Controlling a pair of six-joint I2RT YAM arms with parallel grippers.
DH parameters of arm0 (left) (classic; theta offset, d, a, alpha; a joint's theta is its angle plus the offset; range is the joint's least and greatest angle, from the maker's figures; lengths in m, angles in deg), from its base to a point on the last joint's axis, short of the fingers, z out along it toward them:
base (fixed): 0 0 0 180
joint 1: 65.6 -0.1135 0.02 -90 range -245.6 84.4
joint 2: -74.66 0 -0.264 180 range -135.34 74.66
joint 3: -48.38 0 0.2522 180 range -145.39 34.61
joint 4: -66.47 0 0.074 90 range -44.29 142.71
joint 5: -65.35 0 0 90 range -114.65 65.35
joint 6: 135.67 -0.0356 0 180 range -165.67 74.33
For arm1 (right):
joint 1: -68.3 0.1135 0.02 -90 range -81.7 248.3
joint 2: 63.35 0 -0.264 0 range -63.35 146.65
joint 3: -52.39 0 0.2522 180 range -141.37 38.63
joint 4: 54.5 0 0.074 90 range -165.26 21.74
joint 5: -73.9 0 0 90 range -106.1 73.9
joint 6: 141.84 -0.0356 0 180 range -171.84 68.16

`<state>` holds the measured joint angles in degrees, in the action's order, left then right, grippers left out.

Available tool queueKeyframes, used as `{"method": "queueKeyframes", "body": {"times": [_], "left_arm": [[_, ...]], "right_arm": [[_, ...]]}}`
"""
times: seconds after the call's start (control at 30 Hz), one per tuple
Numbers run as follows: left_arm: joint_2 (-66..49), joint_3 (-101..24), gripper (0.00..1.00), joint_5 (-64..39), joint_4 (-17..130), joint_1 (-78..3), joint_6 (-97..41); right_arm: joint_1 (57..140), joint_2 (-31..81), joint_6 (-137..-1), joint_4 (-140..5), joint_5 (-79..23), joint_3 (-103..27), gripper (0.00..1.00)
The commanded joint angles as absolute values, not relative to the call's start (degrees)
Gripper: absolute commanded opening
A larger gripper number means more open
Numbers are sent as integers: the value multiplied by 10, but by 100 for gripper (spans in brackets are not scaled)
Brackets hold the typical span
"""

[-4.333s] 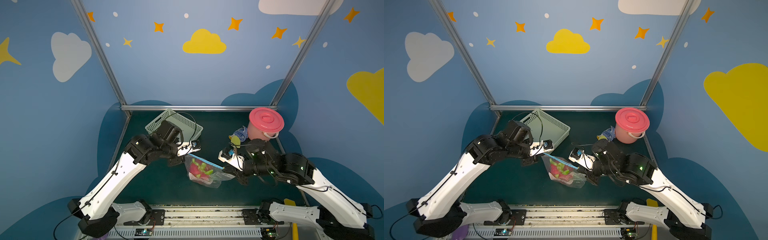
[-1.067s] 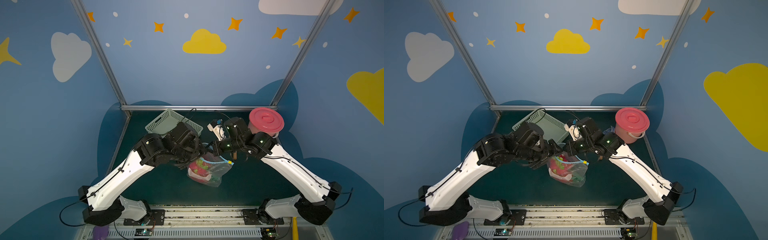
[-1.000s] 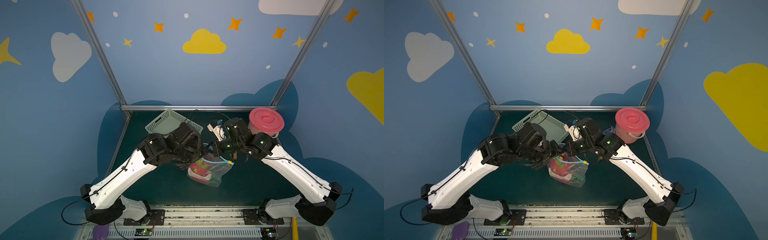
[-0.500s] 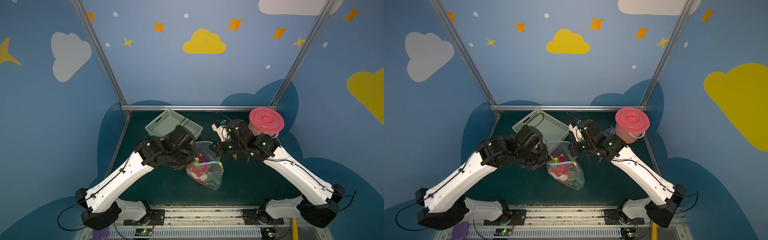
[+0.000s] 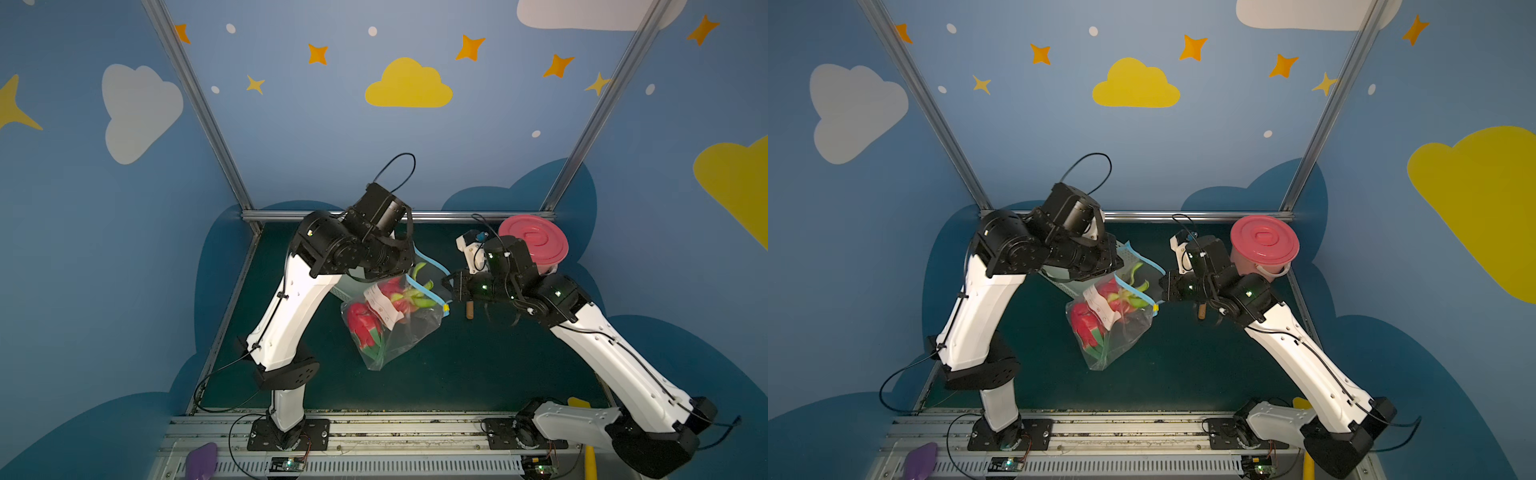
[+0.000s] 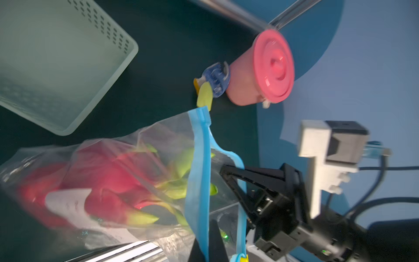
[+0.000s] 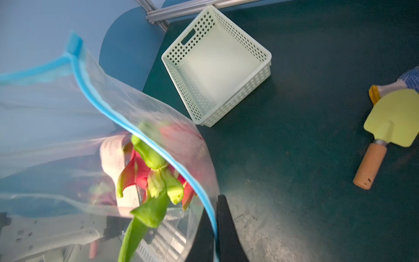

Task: Open the zip-top bag and take out the dragon fruit
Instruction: Open the zipper of the food storage bag at the center of the board.

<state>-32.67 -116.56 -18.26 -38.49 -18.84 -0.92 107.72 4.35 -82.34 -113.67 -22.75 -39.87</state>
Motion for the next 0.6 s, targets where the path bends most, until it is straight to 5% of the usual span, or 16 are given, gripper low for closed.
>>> {"method": "queueKeyframes", "body": {"times": [0.0,0.27,0.37,0.57], "left_arm": [[-316,-1078,4,-154,-381,-188,-50],[-358,-1015,3,-129,-331,-169,-54],[-387,-1054,3,-110,-338,-158,-58],[-429,-1124,3,-110,-367,-143,-69]], "right_arm": [[1059,10,-858,-1133,-241,-325,0],[1001,-97,-869,-1159,-247,-203,0],[980,-123,-855,-1204,-246,-240,42],[953,-101,-874,-1289,-414,-327,50]]}}
